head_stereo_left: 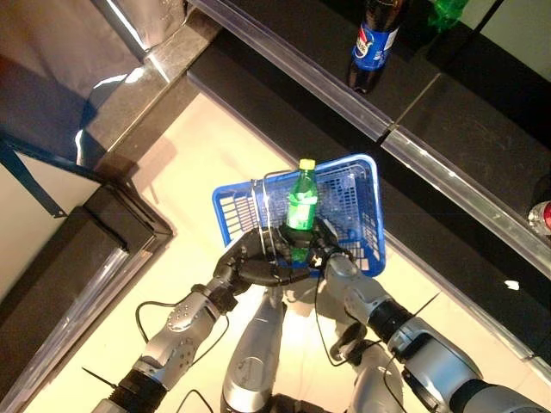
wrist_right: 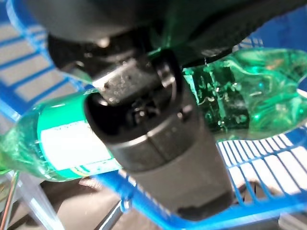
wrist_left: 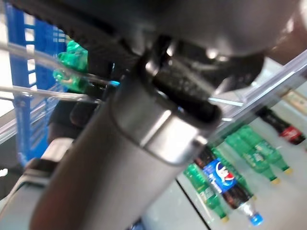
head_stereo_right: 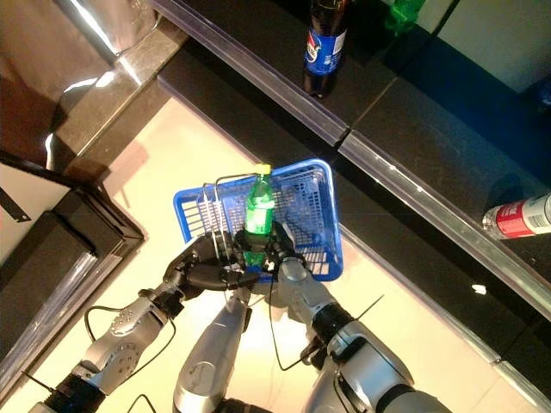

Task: Pick up the drink and place into the basket.

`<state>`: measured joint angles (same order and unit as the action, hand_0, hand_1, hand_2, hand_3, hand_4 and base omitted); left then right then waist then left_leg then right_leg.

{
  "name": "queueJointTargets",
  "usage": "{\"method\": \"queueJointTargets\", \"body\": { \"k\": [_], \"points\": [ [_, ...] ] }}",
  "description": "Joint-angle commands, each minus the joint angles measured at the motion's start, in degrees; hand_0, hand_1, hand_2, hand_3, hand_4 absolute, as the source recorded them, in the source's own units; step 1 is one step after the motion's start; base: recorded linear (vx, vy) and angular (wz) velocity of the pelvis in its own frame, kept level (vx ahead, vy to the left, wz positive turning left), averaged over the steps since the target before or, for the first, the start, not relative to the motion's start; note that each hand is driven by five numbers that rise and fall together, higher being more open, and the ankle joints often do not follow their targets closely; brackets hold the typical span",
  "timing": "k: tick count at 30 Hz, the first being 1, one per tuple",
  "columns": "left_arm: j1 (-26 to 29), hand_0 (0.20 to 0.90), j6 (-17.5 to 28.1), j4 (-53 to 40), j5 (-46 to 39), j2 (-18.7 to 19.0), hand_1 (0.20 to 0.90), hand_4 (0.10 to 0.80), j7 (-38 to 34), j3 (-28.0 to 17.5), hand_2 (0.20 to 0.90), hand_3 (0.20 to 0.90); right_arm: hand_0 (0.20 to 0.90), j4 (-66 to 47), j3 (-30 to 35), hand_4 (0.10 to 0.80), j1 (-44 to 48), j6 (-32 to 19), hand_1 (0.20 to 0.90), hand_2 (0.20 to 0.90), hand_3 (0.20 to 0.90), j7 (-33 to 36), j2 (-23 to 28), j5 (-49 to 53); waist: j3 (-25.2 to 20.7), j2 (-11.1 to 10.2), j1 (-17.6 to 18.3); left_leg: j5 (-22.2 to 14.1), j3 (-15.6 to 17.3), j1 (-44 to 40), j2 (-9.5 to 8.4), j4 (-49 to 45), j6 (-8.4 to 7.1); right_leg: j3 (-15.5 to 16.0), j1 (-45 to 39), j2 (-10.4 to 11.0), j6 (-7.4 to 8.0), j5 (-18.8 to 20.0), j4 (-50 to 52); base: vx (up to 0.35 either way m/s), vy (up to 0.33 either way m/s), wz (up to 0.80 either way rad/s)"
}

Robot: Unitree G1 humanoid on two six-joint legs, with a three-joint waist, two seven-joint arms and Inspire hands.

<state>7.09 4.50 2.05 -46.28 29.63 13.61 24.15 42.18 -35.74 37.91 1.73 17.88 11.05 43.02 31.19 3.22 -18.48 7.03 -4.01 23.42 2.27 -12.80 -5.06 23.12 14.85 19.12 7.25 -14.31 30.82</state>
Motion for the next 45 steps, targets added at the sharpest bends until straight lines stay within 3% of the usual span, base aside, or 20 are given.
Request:
{"method": "queueJointTargets", "body": {
  "k": [1, 7, 12, 18, 20, 26, 32, 43, 45],
  "points": [
    [8.1, 0.3, 9.7, -22.3, -4.4, -3.7, 0.3, 0.1, 8.7, -2.5, 0.3, 0.2, 0.3, 2.5, 1.4, 0.1, 7.2, -5.5, 0.3, 0.3, 0.2, -6.6, -6.8, 5.5, -1.4, 4.7, -1.1, -4.4, -2.0, -0.2, -1.57, -4.2, 1.76, 0.6, -0.9, 0.0, -2.85, 8.7, -3.9, 0.018, -0.012, 0.12],
    [7.8, 0.3, 9.0, -23.3, -5.5, -3.8, 0.3, 0.1, 9.5, -2.4, 0.3, 0.2, 0.3, 8.7, 4.0, 0.1, 4.8, -6.6, 0.3, 0.3, 0.2, -12.5, -9.0, 16.0, -1.4, 5.2, -1.2, -4.4, -2.0, 0.0, -1.71, -4.0, 1.86, 0.4, -0.2, 0.3, -2.68, 9.0, -3.7, 0.012, -0.003, 0.05],
    [7.5, 0.3, 9.5, -24.0, -5.6, -3.7, 0.3, 0.1, 10.9, -2.1, 0.3, 0.2, 0.3, 11.3, 5.6, 0.1, 4.1, -4.4, 0.3, 0.3, 0.2, -18.3, -9.5, 21.7, -1.4, 5.6, -1.2, -4.4, -2.1, 0.4, -1.94, -4.0, 1.99, 0.2, 0.8, 0.5, -2.64, 9.1, -3.3, 0.0, 0.0, 0.0],
    [7.3, 0.3, 8.1, -24.5, -5.5, -2.6, 0.3, 0.1, 12.3, -1.7, 0.3, 0.2, 0.3, 14.6, 6.4, 0.1, 4.2, 5.7, 0.3, 0.3, 0.2, -27.1, -9.2, 28.8, -1.4, 5.8, -1.4, -5.9, -2.3, -0.4, -2.55, -4.4, 1.84, -0.5, 0.7, 0.8, -2.1, 7.5, -1.9, 0.043, -0.013, 0.02],
    [7.5, 0.3, 8.4, -24.5, -5.5, -2.0, 0.3, 0.1, 12.5, -1.5, 0.3, 0.2, 0.3, 16.0, 6.6, 0.1, 4.2, 9.3, 0.3, 0.3, 0.2, -29.1, -9.0, 31.0, -1.4, 6.3, -1.5, -4.4, -2.2, 0.6, -2.54, -4.3, 2.25, 0.2, 1.7, 0.9, -2.72, 9.0, -2.0, -0.05, 0.04, 0.1],
    [6.0, 0.3, 8.5, -25.9, -6.7, -0.5, 0.3, 0.1, 13.8, -2.1, 0.3, 0.2, 0.3, 18.9, 8.3, 0.1, 4.0, 14.0, 0.3, 0.3, 0.2, -33.6, -7.6, 34.2, -1.4, 6.9, -2.0, -6.1, -2.2, 0.0, -3.21, -5.0, 2.2, -0.1, 1.6, 1.9, -2.19, 7.3, -0.3, 0.066, -0.011, 0.06],
    [5.3, 0.3, 8.2, -27.0, -7.1, 1.7, 0.3, 0.1, 16.4, -3.0, 0.3, 0.2, 0.3, 21.3, 12.9, 0.1, 6.6, 15.0, 0.3, 0.3, 0.2, -34.2, -5.0, 41.0, -1.4, 7.5, -2.7, -6.3, -2.6, 0.6, -3.94, -5.7, 2.57, 0.2, 2.7, 2.8, -2.12, 7.2, 1.5, 0.033, -0.008, 0.05],
    [5.7, 0.3, 8.1, -28.4, -7.9, 3.0, 0.3, 0.1, 17.2, -3.3, 0.3, 0.2, 0.3, 22.7, 19.3, 0.1, 13.3, 11.5, 0.3, 0.3, 0.2, -29.5, -0.2, 49.0, -1.4, 8.2, -2.6, -6.5, -2.5, 2.1, -4.27, -6.5, 3.01, -0.5, 5.5, 3.1, -2.11, 7.0, 3.4, 0.005, 0.001, 0.02],
    [6.0, 0.3, 8.6, -28.6, -7.6, 2.6, 0.3, 0.1, 17.6, -3.2, 0.3, 0.2, 0.366, 22.9, 19.9, 0.177, 14.8, 12.2, 0.366, 0.366, 0.277, -28.5, 0.6, 49.9, -1.4, 8.5, -2.5, -6.5, -2.5, 2.5, -4.31, -6.5, 2.98, -0.7, 6.1, 3.0, -2.14, 6.9, 3.6, 0.002, 0.039, 0.0]
  ]
}}
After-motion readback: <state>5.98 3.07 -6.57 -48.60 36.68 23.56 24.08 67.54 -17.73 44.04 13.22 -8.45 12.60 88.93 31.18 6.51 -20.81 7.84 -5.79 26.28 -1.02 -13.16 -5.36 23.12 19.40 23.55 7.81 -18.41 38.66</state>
